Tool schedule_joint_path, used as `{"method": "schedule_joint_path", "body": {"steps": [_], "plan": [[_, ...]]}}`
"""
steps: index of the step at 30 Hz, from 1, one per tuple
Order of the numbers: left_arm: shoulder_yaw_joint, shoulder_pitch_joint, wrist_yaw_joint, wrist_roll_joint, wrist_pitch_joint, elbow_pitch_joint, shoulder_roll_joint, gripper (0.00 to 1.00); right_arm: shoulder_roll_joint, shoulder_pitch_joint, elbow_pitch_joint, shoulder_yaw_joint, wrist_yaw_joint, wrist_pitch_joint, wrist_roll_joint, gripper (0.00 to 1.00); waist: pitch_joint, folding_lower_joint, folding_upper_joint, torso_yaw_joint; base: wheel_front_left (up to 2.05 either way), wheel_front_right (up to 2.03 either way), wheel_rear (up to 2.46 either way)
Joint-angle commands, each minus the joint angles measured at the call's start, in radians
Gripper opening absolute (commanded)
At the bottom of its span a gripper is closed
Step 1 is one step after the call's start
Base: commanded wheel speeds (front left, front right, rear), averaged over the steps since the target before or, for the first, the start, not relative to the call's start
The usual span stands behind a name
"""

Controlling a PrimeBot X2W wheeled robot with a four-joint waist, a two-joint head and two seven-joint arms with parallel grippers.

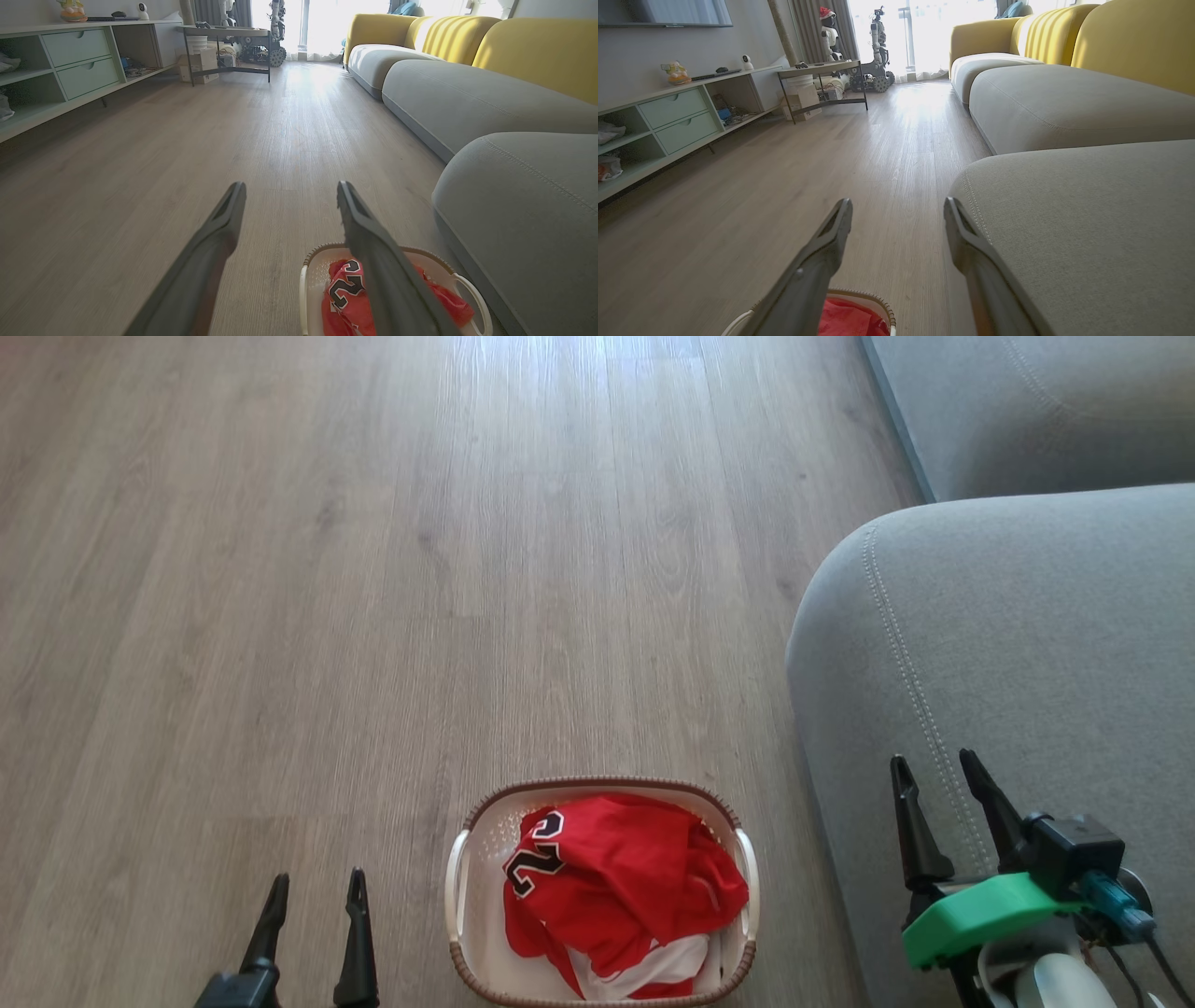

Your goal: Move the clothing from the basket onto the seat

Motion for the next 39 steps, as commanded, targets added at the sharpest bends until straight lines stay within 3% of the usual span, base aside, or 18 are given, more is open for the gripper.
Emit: {"method": "schedule_joint_path", "body": {"steps": [1,9,20,30,39], "plan": [[0.027,-0.018,0.009,-0.009,-0.013,-0.035,0.01,1.0,0.0,-0.018,-0.04,0.02,0.0,-0.01,-0.01,1.0,0.005,0.0,0.0,0.0,0.0,0.0,0.0],[0.009,-0.053,0.001,0.004,-0.013,-0.032,0.014,1.0,0.0,-0.034,-0.069,0.011,0.0,-0.01,-0.023,1.0,0.067,0.0,0.0,-0.005,0.0,0.0,0.0],[-0.051,-0.258,-0.028,0.036,-0.013,0.052,0.013,1.0,0.001,-0.163,-0.155,0.006,0.0,-0.01,-0.051,1.0,0.304,0.0,0.0,-0.041,0.0,0.0,0.0],[-0.112,-0.513,-0.075,0.083,-0.013,0.311,0.024,1.0,0.001,-0.285,-0.255,0.015,0.0,-0.01,-0.047,1.0,0.523,0.0,0.0,-0.101,0.0,0.0,0.0],[-0.151,-0.693,-0.108,0.112,-0.011,0.565,0.038,1.0,0.001,-0.324,-0.306,0.015,0.0,-0.01,-0.034,1.0,0.638,0.0,0.0,-0.146,0.0,0.0,0.0]]}}
